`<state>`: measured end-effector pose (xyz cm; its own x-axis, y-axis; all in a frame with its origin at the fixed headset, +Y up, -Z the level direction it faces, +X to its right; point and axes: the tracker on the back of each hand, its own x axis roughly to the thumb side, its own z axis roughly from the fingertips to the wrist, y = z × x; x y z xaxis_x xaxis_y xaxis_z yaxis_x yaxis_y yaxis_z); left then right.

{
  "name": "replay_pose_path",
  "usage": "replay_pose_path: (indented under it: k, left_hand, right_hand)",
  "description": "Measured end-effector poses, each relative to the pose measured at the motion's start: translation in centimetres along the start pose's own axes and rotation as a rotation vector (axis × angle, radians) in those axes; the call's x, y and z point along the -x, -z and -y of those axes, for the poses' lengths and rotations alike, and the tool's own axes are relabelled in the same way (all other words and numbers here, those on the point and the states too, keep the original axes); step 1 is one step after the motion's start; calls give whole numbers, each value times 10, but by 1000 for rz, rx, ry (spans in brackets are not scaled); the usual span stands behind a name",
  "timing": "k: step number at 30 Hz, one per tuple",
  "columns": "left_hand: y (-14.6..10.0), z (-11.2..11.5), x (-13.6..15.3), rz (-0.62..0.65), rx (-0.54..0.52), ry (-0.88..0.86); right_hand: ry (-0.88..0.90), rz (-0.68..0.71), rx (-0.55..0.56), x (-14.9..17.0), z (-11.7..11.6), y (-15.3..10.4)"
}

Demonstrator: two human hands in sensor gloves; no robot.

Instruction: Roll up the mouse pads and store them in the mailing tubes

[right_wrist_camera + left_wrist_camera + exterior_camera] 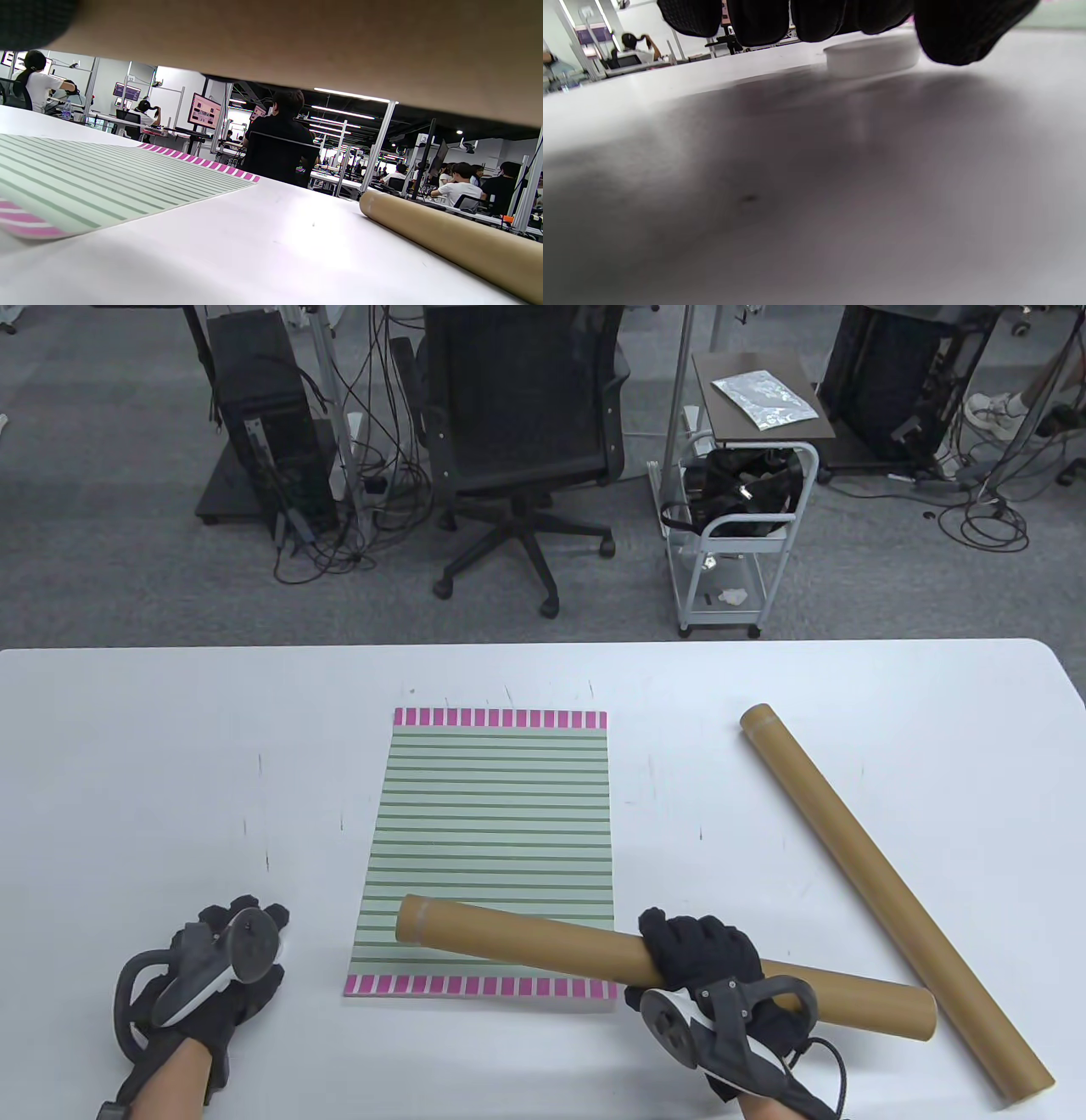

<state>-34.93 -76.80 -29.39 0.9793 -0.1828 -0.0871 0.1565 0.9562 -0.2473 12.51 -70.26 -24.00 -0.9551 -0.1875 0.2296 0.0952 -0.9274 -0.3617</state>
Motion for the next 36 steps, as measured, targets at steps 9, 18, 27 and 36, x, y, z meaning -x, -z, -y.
replay_pose_path:
  k: [9,18,27,36]
  left_hand:
    - [0,-1,-8,16,10,10]
    - [-7,-7,-17,87,-73,-86]
    - [-24,-25,-40,495,22,-1032]
    - [-28,-24,-47,576,46,-1053]
  right_hand:
    - [-12,13,-4,-1,0,-1]
    - [-17,21,-13,-2,0,0]
    - [-13,38,-32,-4,-2,0]
    - [0,90,7,-13,2,-1]
